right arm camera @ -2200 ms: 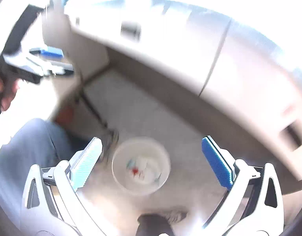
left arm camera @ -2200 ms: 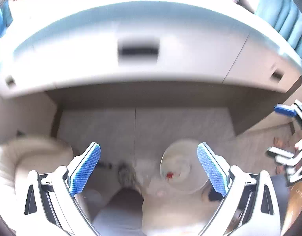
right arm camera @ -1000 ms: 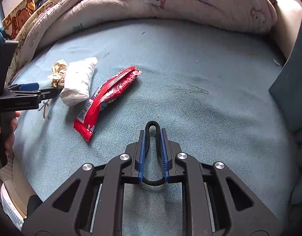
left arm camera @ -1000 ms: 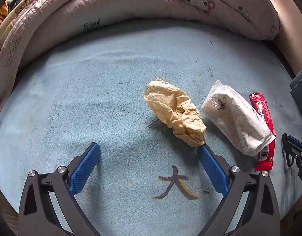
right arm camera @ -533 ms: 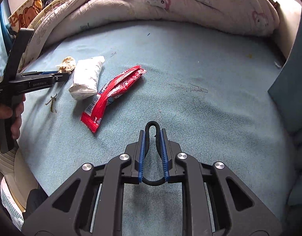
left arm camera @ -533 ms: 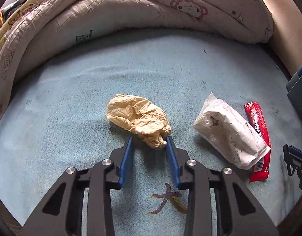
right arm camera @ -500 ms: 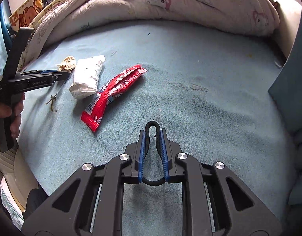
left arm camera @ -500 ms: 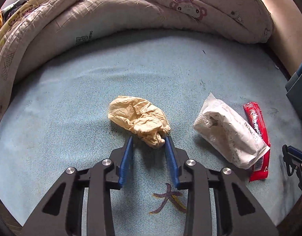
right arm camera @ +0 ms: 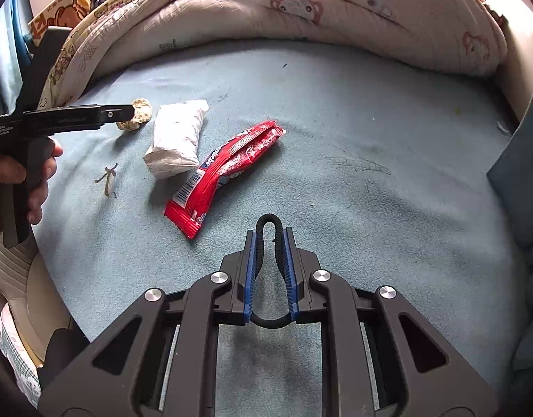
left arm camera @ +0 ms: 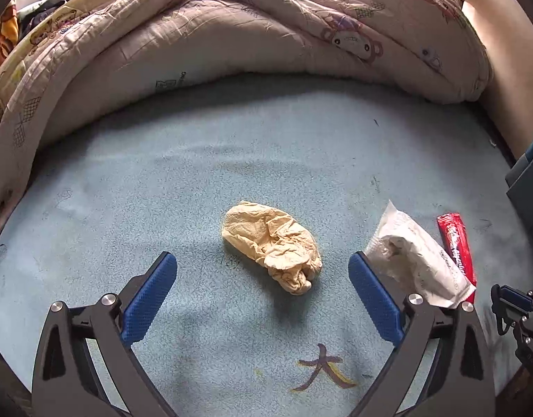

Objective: Collect trash
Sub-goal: 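Grasp the crumpled beige paper with the left gripper, then carry the hair tie and beige paper to the bin and release both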

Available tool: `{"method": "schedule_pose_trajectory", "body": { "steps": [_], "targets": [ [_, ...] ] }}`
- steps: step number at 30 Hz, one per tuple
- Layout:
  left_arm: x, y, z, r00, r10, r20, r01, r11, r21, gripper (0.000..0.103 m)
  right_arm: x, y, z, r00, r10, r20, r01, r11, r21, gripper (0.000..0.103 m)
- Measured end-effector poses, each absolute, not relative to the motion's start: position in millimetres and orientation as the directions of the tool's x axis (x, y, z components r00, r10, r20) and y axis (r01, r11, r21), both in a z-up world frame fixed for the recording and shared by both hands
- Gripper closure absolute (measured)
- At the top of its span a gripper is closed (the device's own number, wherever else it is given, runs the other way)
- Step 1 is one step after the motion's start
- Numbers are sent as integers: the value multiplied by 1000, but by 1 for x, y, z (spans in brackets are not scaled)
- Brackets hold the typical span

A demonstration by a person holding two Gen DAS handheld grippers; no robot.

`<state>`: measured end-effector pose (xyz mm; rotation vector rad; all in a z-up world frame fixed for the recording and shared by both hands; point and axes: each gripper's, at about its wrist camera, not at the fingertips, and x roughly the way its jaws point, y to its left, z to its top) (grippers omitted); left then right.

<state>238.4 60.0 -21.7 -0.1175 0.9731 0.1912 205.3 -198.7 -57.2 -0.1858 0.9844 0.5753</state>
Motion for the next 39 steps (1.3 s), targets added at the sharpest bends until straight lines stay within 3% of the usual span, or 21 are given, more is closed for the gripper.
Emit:
{"method": "schedule_pose_trajectory", "body": {
  "steps": [3, 5, 6, 7, 8, 10, 22, 29, 34, 39],
  "targets": [
    [260, 60, -37, 525, 116, -843, -214, 977, 1, 7, 212, -197, -64, 411, 370, -833, -541, 834, 104, 89],
    [269, 58, -46, 523, 109, -845, -192, 981, 8, 24, 215, -198, -68, 404, 370, -837, -539, 835, 110, 89],
    [271, 58, -45, 535, 111, -838, -191, 982, 9, 27, 215, -199, -69, 404, 371, -836, -538, 836, 111, 89],
    [270, 58, -44, 528, 105, -843, -186, 982, 6, 35, 213, -199, -69, 405, 376, -833, -540, 834, 114, 89],
    [269, 57, -42, 525, 107, -845, -185, 983, 10, 56, 211, -199, -68, 402, 381, -833, -544, 831, 118, 89],
    [260, 55, -37, 511, 132, -850, -191, 981, 38, 76, 205, -199, -66, 401, 379, -834, -549, 828, 113, 89],
    [124, 89, -6, 522, 125, -844, -256, 966, -16, 83, 128, -179, -23, 405, 409, -818, -573, 811, 122, 89],
    [27, 83, -4, 554, 90, -828, -200, 979, -27, 83, 48, -162, -16, 374, 462, -804, -633, 761, 143, 89],
    [-57, 60, -41, 567, 22, -823, -124, 991, -59, 83, -22, -152, -54, 300, 504, -810, -687, 703, 183, 89],
    [-109, 34, -146, 500, -38, -865, -58, 995, -77, 83, -74, -146, -162, 181, 499, -848, -709, 663, 239, 89]
  ]
}}
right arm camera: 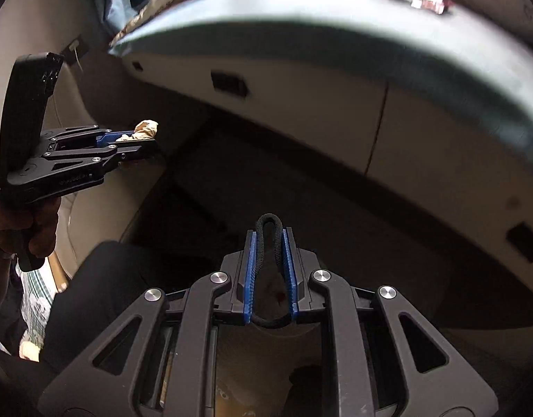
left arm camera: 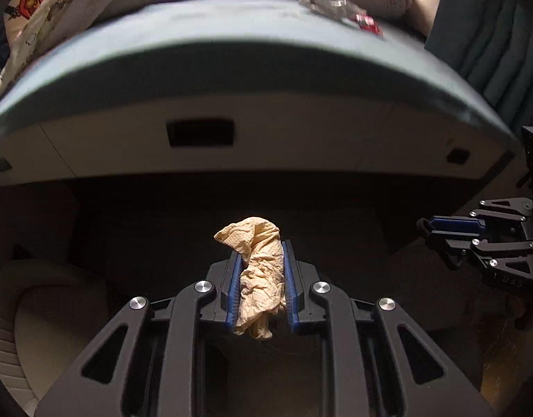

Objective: Collect trash
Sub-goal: 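Carry the hair tie and beige paper to the bin and release both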

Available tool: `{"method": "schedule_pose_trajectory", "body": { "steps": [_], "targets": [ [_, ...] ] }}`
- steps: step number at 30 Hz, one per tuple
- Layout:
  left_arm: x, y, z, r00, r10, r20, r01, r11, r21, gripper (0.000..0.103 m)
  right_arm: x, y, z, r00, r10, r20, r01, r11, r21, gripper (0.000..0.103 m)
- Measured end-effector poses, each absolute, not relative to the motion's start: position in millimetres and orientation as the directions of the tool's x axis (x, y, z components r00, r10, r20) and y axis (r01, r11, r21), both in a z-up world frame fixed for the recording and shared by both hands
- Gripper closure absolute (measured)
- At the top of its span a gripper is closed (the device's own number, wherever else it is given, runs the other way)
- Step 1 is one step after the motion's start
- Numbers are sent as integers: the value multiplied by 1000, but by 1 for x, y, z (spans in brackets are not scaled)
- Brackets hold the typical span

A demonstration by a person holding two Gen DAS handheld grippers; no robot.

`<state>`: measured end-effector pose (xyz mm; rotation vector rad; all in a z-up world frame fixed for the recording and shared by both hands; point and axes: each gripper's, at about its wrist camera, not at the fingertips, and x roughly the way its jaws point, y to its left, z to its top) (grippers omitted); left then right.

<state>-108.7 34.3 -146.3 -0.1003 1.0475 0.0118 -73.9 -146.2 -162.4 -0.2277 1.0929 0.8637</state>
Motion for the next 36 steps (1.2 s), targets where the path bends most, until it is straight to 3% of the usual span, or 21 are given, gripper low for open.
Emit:
{"method": "schedule_pose_trajectory", "body": {
  "steps": [8, 15, 16, 17, 20, 28, 29, 30, 32, 36],
  "targets": [
    [-102, 1, -387, 203, -98, -974, -100, 988, -121, 83, -87, -129, -372, -7, 390, -921, -659, 691, 298, 89],
    [-87, -37, -496, 74, -97, -993, -58, 993, -101, 79, -79, -111, -477, -110, 322, -940, -673, 671, 309, 89],
    [-86, -42, -504, 71, -93, -993, -51, 994, -97, 70, -76, -110, -488, -120, 306, -944, -671, 676, 304, 89],
    [-85, -44, -511, 69, -91, -993, -51, 994, -94, 46, -74, -111, -497, -128, 292, -948, -667, 682, 300, 89],
    [-88, -45, -525, 74, -47, -996, -56, 997, -52, 14, -65, -116, -513, -146, 264, -953, -646, 704, 294, 88],
    [-85, -15, -514, 79, -7, -997, -113, 994, -16, 7, -68, -120, -525, -166, 262, -951, -643, 702, 306, 88],
    [-86, -6, -509, 85, 10, -996, -128, 992, -1, 6, -63, -120, -524, -165, 254, -953, -654, 695, 298, 83],
    [-87, 1, -506, 86, 26, -996, -141, 990, 14, 6, -65, -115, -526, -167, 243, -956, -669, 685, 290, 53],
    [-88, 17, -495, 88, 46, -995, -171, 985, 31, 6, -69, -108, -526, -123, 198, -972, -705, 672, 226, 8],
    [-92, 43, -461, 97, 45, -994, -188, 982, 26, 6, -72, -102, -507, -60, 209, -976, -716, 672, 188, 5]
  ]
}}
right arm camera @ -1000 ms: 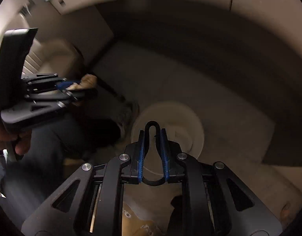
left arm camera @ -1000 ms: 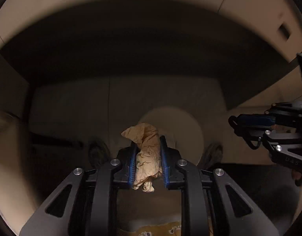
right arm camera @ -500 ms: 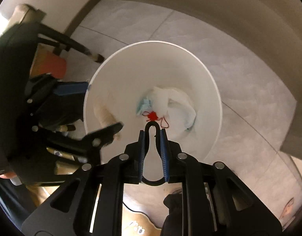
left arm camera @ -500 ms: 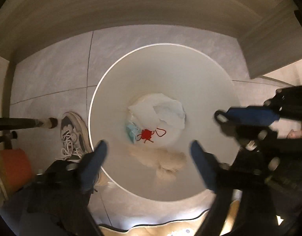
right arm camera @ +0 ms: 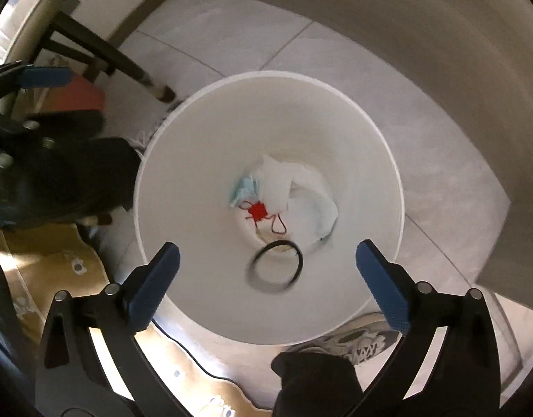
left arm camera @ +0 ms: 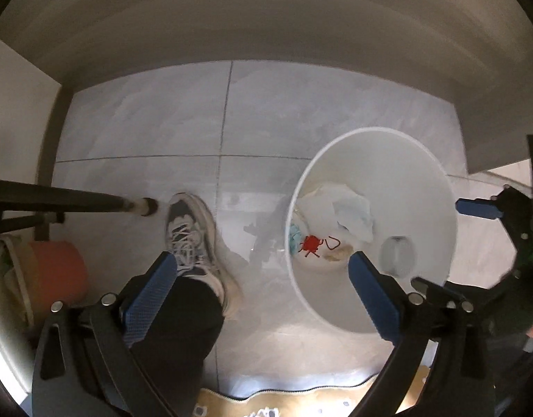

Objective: Collect trash
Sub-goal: 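Carry the hair tie and beige paper to the bin and release both, then grasp the red snack wrapper with the right gripper while the left grasps the white packet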

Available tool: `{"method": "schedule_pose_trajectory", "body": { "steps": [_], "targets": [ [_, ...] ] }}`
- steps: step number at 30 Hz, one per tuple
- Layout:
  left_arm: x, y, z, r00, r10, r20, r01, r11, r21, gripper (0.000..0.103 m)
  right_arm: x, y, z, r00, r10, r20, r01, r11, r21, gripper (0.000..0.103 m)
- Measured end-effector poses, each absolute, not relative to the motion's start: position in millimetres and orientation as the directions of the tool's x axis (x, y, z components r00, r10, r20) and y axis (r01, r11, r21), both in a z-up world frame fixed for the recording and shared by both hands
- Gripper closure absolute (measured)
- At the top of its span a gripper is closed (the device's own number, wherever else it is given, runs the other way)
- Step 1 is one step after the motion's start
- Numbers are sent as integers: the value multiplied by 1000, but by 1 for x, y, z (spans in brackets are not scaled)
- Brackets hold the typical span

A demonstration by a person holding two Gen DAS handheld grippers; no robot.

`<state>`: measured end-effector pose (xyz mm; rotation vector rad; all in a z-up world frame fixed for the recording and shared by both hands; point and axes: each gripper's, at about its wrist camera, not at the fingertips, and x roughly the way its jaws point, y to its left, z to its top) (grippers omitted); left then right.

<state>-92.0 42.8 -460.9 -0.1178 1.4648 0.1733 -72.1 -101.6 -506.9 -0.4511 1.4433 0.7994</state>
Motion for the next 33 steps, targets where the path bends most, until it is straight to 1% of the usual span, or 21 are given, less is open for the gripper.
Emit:
{"method": "schedule_pose_trajectory", "body": {
  "steps": [2, 4, 8, 10, 14, 19, 21, 24, 27, 29, 33],
  "targets": [
    [-98, 52, -429, 142, 60, -988, -179, 983, 34, 6, -74, -104, -483, -24, 246, -969, -715, 673, 189, 5],
    [-107, 57, -392, 193, 39, -980, -172, 985, 5, 6, -78, -105, -451, 16, 293, -956, -724, 663, 191, 5],
    [-129, 65, -320, 264, 45, -963, -133, 991, 10, 6, -93, -121, -357, 132, 402, -906, -766, 621, 164, 5],
    [-135, 64, -282, 312, 46, -949, -116, 993, 10, 6, -100, -133, -308, 201, 424, -883, -780, 615, 118, 5],
    [-138, 55, -212, 400, 40, -916, -96, 995, 1, 6, -100, -162, -210, 304, 466, -831, -759, 645, 85, 5],
    [-134, 36, -141, 490, 42, -871, -83, 997, 2, 6, -97, -188, -115, 390, 489, -780, -713, 697, 80, 5],
    [-129, 28, -120, 519, 51, -853, -77, 997, 13, 6, -94, -196, -85, 421, 490, -763, -702, 709, 68, 5],
    [-116, 19, -93, 555, 68, -829, -74, 997, 32, 6, -85, -198, -48, 490, 464, -738, -682, 731, 7, 5],
    [-98, 13, -71, 583, 82, -808, -74, 996, 47, 6, -71, -195, -16, 531, 428, -731, -651, 759, -29, 5],
    [-83, 6, -52, 596, 106, -796, -84, 994, 69, 6, -54, -193, -7, 552, 410, -727, -631, 775, -42, 5],
    [-56, 1, -34, 623, 125, -772, -82, 992, 94, 6, -15, -194, 1, 567, 399, -720, -599, 800, -28, 5]
  ]
}}
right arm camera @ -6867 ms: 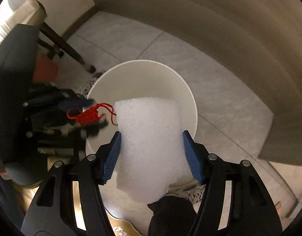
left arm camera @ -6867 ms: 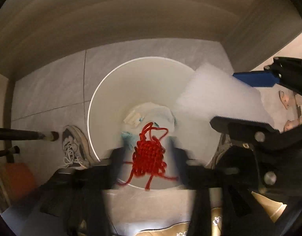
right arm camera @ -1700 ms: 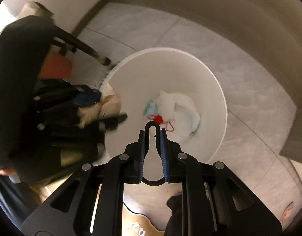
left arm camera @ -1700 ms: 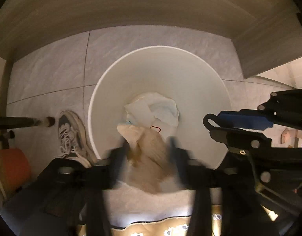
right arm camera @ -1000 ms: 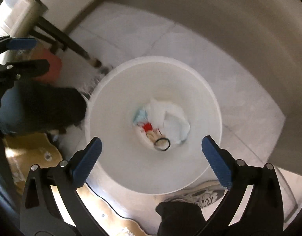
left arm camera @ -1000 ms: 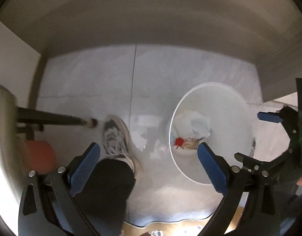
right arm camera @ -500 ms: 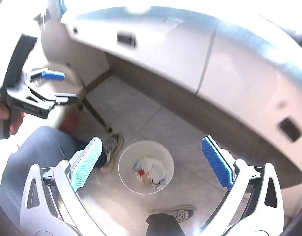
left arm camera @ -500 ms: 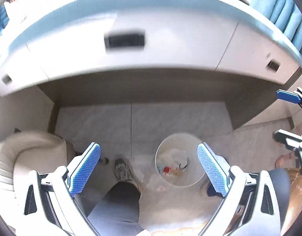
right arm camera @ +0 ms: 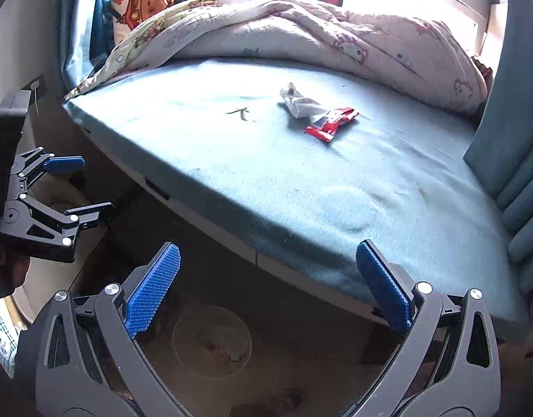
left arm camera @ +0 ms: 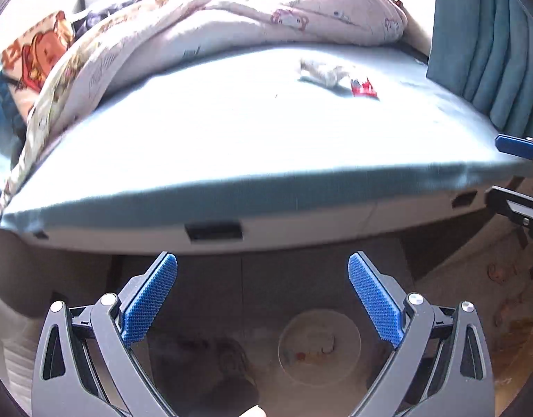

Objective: Collect trash
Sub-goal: 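Grasp the red snack wrapper with the right gripper while the left grasps the white packet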

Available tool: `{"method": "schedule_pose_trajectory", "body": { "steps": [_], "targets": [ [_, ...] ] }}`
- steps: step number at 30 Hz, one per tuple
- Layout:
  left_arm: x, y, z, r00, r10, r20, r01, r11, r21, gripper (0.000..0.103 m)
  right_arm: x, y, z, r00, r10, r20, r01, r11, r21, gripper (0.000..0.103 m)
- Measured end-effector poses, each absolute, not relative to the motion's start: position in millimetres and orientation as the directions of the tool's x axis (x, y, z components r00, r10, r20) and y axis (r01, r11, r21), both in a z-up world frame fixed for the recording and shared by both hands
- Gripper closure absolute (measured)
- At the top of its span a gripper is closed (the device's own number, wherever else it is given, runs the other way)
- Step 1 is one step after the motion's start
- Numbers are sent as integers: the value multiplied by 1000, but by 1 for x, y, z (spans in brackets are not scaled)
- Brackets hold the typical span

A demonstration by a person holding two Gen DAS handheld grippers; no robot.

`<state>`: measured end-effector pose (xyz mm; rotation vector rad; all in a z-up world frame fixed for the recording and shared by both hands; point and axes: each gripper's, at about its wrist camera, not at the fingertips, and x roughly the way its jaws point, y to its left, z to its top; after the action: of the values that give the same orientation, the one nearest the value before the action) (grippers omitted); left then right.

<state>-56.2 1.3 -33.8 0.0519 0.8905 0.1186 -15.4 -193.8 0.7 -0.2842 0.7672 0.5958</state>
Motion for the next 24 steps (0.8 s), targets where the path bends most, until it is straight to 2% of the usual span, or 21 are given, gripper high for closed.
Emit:
{"method": "schedule_pose_trajectory", "body": {
  "steps": [8, 13, 16, 19, 20, 21, 23, 24],
  "targets": [
    [49, 8, -15, 649, 132, -749, -92, 991, 94, 6, 101, -197, 0, 608, 344, -716, -462, 886, 33, 5],
    [127, 15, -26, 615, 129, -778, -109, 991, 78, 6, 171, -173, -16, 617, 263, -742, -406, 914, -14, 5],
    [156, 18, -35, 597, 111, -794, -107, 993, 58, 6, 199, -156, -26, 596, 251, -763, -420, 907, -29, 12],
    [172, 20, -40, 590, 94, -802, -107, 994, 37, 6, 219, -146, -34, 582, 247, -775, -427, 903, -33, 29],
    [175, 21, -41, 589, 90, -803, -107, 994, 33, 6, 223, -144, -37, 572, 250, -781, -432, 901, -29, 49],
    [177, 20, -42, 587, 89, -805, -107, 994, 32, 6, 226, -143, -41, 553, 259, -792, -447, 895, -19, 62],
    [180, 18, -42, 589, 81, -804, -97, 995, 29, 6, 226, -145, -41, 543, 290, -788, -466, 885, 5, 78],
    [182, 15, -41, 591, 77, -803, -89, 996, 30, 6, 224, -149, -40, 545, 287, -788, -466, 885, 0, 80]
  ]
}}
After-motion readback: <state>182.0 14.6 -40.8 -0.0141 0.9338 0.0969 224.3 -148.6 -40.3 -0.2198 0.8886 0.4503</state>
